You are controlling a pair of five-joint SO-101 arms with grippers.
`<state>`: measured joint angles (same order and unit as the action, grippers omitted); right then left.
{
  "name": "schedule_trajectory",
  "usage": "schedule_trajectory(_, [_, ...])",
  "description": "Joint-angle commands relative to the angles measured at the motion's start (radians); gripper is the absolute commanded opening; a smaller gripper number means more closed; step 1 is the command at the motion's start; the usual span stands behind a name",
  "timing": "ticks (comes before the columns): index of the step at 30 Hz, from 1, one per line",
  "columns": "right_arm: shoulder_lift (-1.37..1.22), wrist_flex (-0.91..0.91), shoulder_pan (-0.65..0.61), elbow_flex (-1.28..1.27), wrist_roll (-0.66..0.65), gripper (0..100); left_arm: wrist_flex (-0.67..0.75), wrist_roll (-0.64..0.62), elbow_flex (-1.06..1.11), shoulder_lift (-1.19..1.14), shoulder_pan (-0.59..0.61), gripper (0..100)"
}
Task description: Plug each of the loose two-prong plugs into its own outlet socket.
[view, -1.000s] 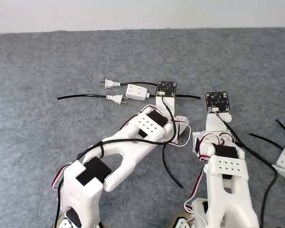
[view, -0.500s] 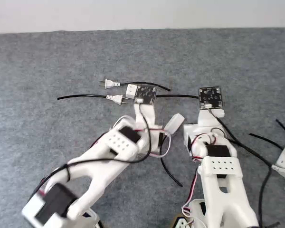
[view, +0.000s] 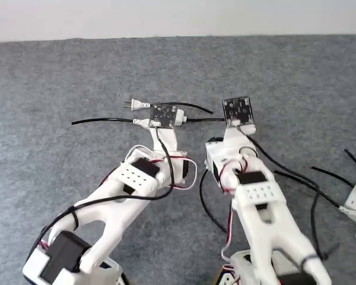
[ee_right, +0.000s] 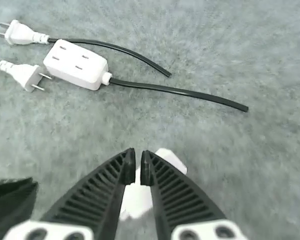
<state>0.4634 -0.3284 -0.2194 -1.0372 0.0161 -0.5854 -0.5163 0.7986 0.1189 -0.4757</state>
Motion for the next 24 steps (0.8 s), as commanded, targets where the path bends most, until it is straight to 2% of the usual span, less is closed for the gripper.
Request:
schedule_trajectory(1, [-0.124, 0.024, -0.005, 0.143, 0.012, 2.9, 0.026, 0.008, -0.064, -0.005, 0.018, 1])
schedule_trajectory(7, [-0.179, -0.125, 0.007, 0.229, 0.012, 2.6, 0.026, 0.009, -0.064, -0.006, 0.017, 1])
schedule_trajectory(13, [-0.180, -0.157, 0.012, 0.212, -0.054, 2.5, 0.026, 0.011, -0.064, -0.008, 0.017, 1])
schedule_trajectory(19, [-0.185, -0.133, 0.004, 0.207, -0.060, 2.5, 0.026, 0.011, -0.064, -0.006, 0.018, 1])
schedule_trajectory(24, [-0.260, -0.128, 0.001, 0.258, -0.094, 2.5, 0.025, 0.008, -0.088, -0.014, 0.066, 1])
